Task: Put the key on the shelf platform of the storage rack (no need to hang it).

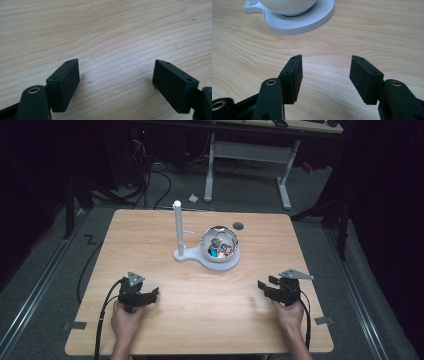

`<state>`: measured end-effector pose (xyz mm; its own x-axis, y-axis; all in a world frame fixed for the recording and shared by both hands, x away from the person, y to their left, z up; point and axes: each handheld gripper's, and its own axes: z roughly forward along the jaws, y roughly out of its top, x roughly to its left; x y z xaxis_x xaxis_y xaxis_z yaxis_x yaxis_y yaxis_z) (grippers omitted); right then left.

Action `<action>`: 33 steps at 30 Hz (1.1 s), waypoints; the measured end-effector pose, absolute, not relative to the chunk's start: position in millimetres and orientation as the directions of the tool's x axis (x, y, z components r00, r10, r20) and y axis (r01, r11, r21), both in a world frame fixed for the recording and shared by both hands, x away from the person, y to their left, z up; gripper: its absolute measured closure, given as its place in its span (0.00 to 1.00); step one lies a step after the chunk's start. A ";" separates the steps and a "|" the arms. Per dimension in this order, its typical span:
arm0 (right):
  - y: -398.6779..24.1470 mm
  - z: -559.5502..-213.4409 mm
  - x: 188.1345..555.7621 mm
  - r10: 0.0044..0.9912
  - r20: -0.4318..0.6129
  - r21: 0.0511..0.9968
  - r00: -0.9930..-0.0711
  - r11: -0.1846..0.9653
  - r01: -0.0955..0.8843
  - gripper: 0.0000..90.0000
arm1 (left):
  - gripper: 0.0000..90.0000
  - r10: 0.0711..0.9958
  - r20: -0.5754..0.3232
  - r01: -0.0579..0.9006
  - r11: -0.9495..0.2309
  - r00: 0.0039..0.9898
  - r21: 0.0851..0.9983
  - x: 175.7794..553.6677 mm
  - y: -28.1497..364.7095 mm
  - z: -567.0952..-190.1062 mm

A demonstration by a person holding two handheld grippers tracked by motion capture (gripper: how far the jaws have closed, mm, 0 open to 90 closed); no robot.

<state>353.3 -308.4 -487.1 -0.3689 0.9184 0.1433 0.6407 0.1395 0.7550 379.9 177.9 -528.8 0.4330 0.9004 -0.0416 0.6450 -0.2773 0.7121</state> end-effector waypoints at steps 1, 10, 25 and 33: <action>-308.6 -488.6 354.4 0.918 0.144 0.755 -0.370 0.140 0.641 0.50 | 0.25 0.900 -0.042 0.645 -0.277 0.433 0.712 379.9 177.9 -528.8; -307.1 -499.3 362.4 0.924 0.122 0.734 -0.361 0.161 0.660 0.50 | 0.25 0.900 -0.042 0.645 -0.277 0.433 0.712 379.8 178.0 -528.8; -307.2 -518.3 365.8 0.941 0.051 0.704 -0.334 0.203 0.680 0.49 | 0.25 0.900 -0.042 0.645 -0.277 0.433 0.712 379.8 177.9 -528.8; -302.5 -519.0 365.7 0.945 -0.009 0.697 -0.326 0.240 0.676 0.44 | 0.25 0.900 -0.043 0.646 -0.278 0.434 0.711 379.7 178.1 -528.7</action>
<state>365.7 -302.5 -519.0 -0.3261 0.9453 -0.0089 0.6761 0.2398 0.6967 379.7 178.1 -528.7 0.4342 0.8998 -0.0429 0.6462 -0.2779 0.7107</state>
